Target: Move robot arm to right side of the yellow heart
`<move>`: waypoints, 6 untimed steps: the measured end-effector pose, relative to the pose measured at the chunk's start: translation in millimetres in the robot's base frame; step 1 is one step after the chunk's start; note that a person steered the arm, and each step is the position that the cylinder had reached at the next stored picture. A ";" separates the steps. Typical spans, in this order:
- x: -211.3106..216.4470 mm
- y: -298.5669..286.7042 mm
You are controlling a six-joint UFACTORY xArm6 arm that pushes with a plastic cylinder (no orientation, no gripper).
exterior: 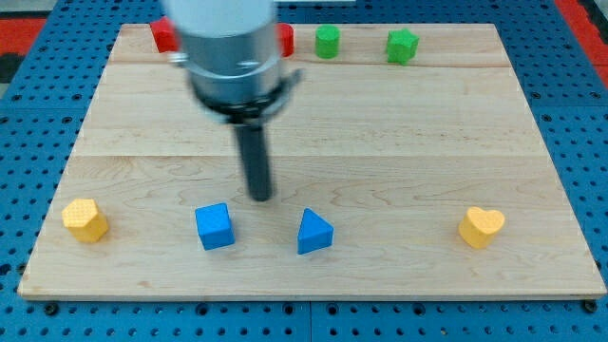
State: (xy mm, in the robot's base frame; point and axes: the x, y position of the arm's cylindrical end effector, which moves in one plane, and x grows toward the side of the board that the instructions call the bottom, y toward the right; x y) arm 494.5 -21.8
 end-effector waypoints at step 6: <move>45.3 256.6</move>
